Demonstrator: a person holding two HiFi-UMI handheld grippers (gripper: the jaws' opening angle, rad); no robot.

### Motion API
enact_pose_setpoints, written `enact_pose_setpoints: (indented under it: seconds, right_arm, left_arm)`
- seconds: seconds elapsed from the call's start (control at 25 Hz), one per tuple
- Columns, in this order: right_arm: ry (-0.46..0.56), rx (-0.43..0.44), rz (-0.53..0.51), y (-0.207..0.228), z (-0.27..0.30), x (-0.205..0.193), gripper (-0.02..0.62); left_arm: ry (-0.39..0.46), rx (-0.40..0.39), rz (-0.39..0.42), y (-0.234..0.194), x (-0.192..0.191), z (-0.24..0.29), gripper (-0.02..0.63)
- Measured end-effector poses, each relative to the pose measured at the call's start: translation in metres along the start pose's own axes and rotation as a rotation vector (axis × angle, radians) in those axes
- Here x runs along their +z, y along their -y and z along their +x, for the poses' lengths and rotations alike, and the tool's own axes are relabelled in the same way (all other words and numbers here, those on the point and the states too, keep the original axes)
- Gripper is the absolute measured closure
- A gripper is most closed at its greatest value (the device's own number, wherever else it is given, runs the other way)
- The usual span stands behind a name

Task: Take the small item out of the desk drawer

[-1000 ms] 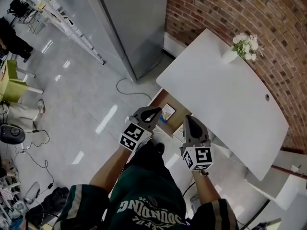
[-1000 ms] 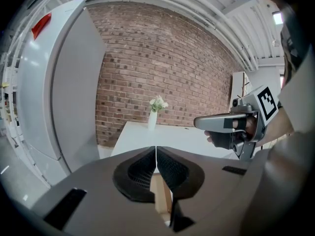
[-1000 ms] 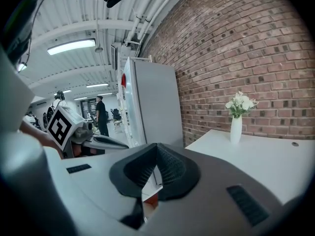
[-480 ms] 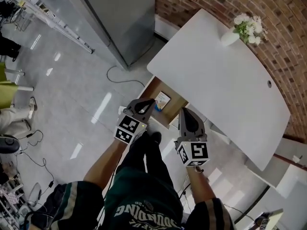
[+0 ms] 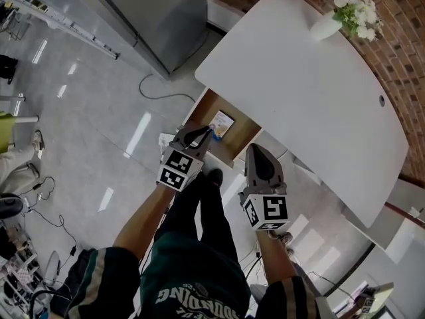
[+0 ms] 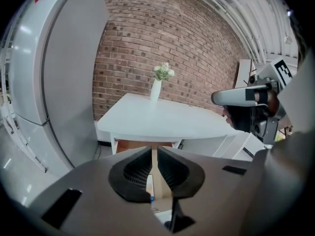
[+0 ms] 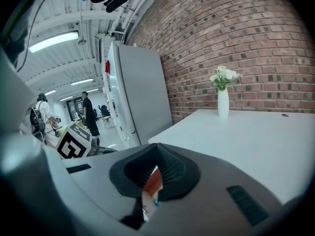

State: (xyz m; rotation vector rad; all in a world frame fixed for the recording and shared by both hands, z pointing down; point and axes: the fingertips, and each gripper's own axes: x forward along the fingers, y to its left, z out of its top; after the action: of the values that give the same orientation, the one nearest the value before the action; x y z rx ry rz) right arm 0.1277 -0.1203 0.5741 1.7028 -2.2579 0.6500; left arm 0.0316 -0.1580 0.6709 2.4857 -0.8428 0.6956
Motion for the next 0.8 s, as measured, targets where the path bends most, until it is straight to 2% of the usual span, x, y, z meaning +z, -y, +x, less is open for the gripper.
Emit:
enact_pose_setpoints:
  seconds: [0.08, 0.4, 0.52, 0.8]
  right_arm:
    - [-0.011, -0.006, 0.007, 0.002, -0.001, -0.009, 0.571]
    - [-0.046, -0.038, 0.025, 0.016, -0.002, -0.039, 0.571]
    - [-0.058, -0.041, 0.021, 0.020, -0.002, -0.050, 0.571]
    - [-0.093, -0.073, 0.045, 0.033, -0.003, -0.072, 0.571]
  left_arm:
    - [-0.013, -0.005, -0.010, -0.001, -0.009, 0.011, 0.567]
    - [-0.102, -0.002, -0.017, -0.009, -0.048, 0.065, 0.346]
    - [-0.149, 0.015, -0.015, -0.011, -0.067, 0.086, 0.332]
    - [-0.238, 0.078, -0.009, -0.021, -0.102, 0.130, 0.242]
